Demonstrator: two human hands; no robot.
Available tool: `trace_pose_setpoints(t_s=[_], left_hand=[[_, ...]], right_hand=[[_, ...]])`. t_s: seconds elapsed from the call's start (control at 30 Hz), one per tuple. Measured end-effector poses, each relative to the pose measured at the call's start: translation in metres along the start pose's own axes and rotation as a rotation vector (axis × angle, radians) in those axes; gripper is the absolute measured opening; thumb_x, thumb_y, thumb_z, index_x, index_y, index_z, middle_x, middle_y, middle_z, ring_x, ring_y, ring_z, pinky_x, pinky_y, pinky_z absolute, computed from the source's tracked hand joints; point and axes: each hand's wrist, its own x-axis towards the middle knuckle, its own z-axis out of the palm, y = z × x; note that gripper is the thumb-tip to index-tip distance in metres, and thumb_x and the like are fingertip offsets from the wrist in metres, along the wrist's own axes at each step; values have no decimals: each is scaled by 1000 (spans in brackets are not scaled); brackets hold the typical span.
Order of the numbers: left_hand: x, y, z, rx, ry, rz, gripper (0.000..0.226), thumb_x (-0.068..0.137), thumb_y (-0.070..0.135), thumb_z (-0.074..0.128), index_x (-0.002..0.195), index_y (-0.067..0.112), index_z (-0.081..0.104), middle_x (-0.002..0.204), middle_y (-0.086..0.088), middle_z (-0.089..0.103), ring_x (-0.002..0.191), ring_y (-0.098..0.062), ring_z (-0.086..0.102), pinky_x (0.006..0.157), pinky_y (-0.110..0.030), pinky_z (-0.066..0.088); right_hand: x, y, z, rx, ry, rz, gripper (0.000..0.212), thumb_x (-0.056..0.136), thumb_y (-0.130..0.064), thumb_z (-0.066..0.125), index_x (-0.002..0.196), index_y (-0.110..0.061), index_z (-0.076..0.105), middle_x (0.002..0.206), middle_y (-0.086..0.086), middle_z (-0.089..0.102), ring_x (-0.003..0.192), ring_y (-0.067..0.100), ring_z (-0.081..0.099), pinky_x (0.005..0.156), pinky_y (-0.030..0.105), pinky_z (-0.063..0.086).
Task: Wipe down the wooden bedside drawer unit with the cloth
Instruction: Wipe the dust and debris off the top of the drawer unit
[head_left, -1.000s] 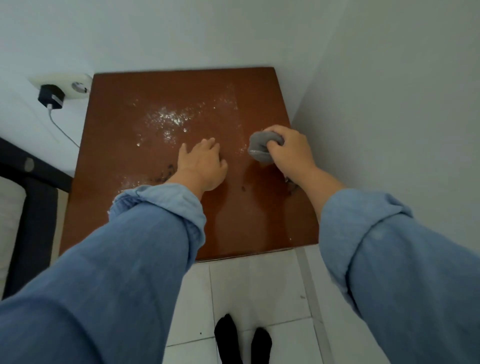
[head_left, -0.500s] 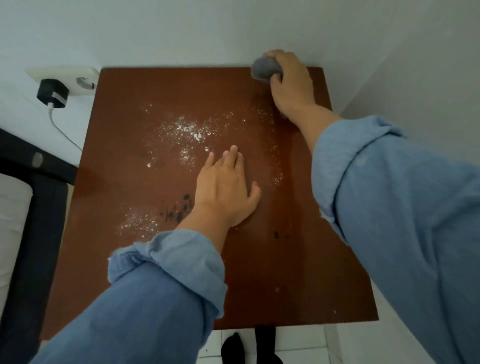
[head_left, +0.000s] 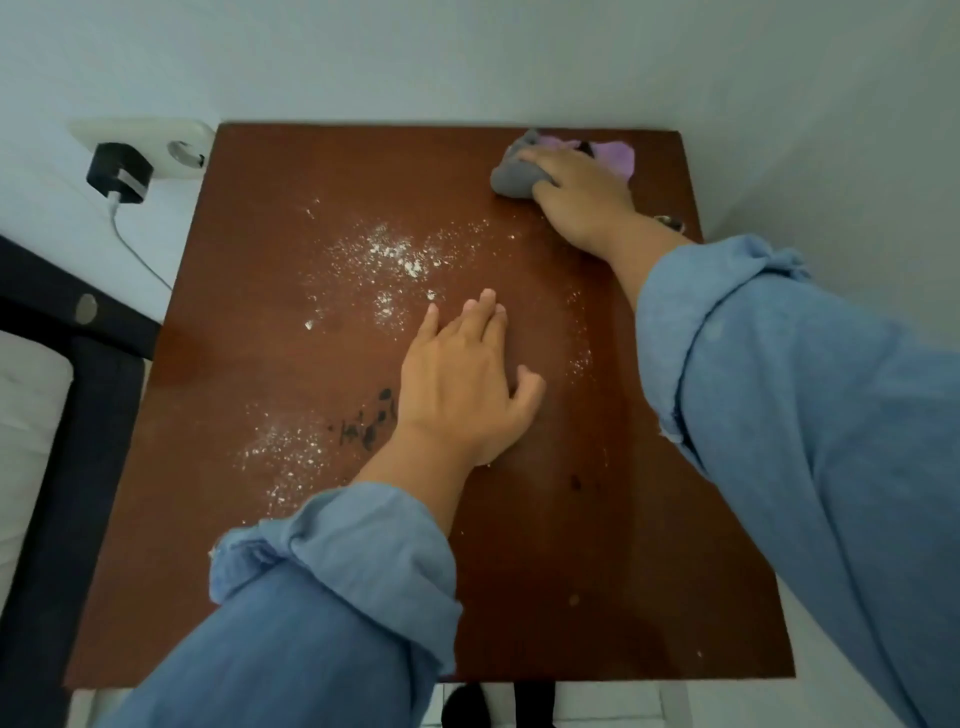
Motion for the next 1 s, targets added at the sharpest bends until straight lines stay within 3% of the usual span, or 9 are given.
trace_pose_setpoints(t_s=[0.2,0.37,0.57,1.0], left_hand=[[-7,-2,0,-63,-51,-12,74,83,40,14,150,11,27,159,-2,20,146,-13,17,120,-41,-3],[-54,2,-5,-40,-66,-27,61,95,36,24,151,10,23,160,-3,17,147,-15,12,120,-40,-3],[-105,7,6,-31,-109,-38,61,96,34,26,152,10,20,161,-3,13,148,-15,10,120,-43,-1],[-120,16,-1,25,-236,-37,61,97,37,21,153,12,16,162,-2,7,148,-17,10,119,-48,-5]], right_hand=[[-96,-16,16,17,-3,-32,44,91,-19,40,131,-34,50,148,-11,40,138,12,30,110,34,21],[-182,-30,20,-10,12,-7,46,90,-20,41,132,-36,49,148,-14,38,141,9,25,114,35,13],[-267,-50,36,-16,27,50,49,83,-26,35,128,-39,51,147,-16,39,141,10,26,115,37,13],[-365,-67,54,83,86,98,48,80,-24,36,121,-37,58,142,-16,47,139,9,30,114,32,11]])
